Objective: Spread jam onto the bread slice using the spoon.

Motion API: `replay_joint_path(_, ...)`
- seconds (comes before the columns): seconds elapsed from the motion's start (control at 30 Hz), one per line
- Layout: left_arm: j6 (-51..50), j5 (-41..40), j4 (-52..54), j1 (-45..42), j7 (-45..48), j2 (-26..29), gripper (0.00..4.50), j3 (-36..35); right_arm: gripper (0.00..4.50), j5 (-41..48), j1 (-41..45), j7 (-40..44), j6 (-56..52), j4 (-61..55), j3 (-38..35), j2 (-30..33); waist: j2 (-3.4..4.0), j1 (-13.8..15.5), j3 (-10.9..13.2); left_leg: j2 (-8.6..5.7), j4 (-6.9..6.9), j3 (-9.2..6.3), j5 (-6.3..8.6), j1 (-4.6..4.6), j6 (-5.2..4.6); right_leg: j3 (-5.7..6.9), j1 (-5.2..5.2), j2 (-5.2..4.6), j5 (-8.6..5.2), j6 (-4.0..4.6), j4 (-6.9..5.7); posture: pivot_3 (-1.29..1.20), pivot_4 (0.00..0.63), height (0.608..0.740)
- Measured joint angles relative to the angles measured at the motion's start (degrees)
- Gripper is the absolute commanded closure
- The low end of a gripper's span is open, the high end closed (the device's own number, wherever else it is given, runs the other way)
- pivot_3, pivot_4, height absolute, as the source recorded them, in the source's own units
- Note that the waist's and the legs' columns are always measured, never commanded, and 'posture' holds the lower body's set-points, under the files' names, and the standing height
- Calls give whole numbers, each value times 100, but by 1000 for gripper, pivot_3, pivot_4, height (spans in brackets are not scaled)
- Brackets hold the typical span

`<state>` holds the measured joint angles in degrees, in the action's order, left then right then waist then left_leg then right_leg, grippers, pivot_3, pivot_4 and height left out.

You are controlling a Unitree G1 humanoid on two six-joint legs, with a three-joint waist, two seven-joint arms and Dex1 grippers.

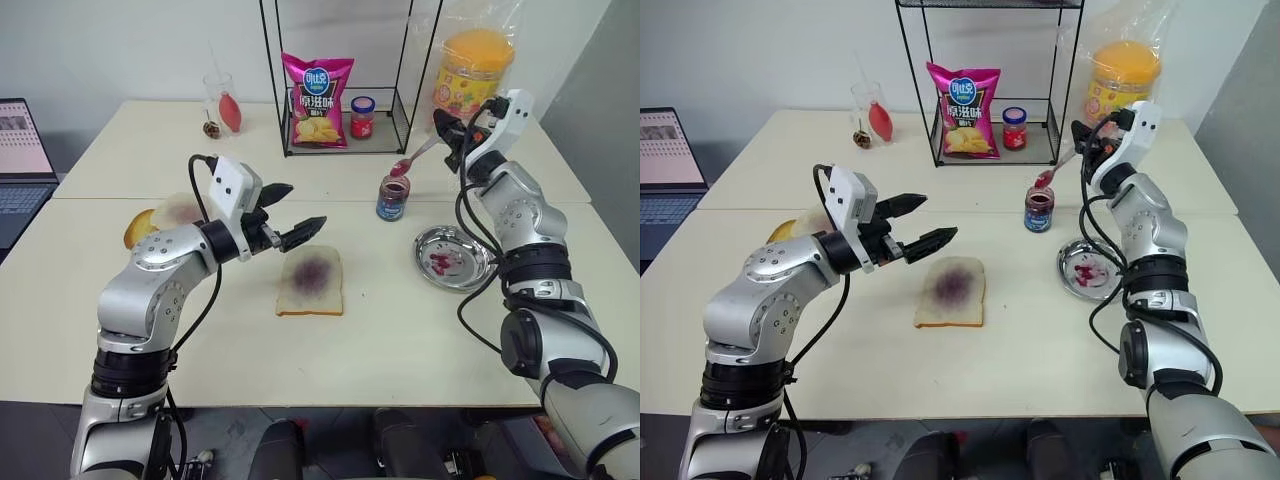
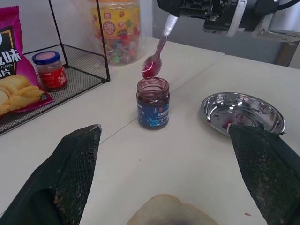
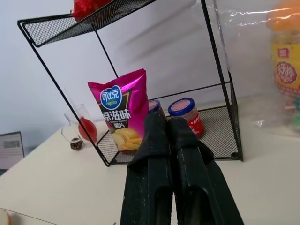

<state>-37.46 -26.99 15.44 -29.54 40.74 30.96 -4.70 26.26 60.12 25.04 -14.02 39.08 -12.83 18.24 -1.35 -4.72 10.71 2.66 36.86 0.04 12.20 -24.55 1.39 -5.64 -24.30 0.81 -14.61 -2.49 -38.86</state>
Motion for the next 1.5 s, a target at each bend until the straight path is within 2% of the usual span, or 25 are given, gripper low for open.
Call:
replay_joint_path(0.3,20,4,-27,-86,55,15,0,35,4478,-1086,-346,397,992,-1,798,-41,0,0,0,0,1,1,0,0,0,-1,0,-1,1,2,-2,0,150,740)
replay_joint_path(0.53,20,4,-26,-83,60,15,0,36,4478,-1208,-373,479,945,0,834,-90,0,-2,0,0,2,-2,0,1,1,0,0,0,2,3,-4,0,150,740)
replay_joint_path(0.73,32,14,-25,-37,36,17,0,37,4478,-608,-296,75,-250,97,176,-325,0,1,0,0,4,-3,-1,2,1,1,1,-1,2,4,-8,0,150,740)
replay_joint_path(0.9,35,15,-23,1,2,17,0,37,4478,-243,-211,-219,-857,104,-249,-340,0,-3,0,0,3,-2,-1,2,1,0,1,0,2,4,-7,0,150,740)
replay_joint_path(1.07,56,31,-24,1,-4,16,0,48,4478,312,95,-806,-1407,325,-987,-427,0,-12,0,0,3,-2,-1,2,1,0,1,1,2,4,-8,0,150,740)
replay_joint_path(1.23,62,36,-24,1,-5,16,0,54,4478,605,175,-1188,-1653,421,-1391,-448,0,-13,0,0,2,2,0,2,1,-2,1,1,2,3,-5,0,150,740)
replay_joint_path(1.5,131,51,-33,0,7,16,0,109,4478,704,179,-1435,-1667,426,-1582,-458,0,-12,0,0,2,1,0,2,1,-1,1,1,2,3,-5,0,150,740)
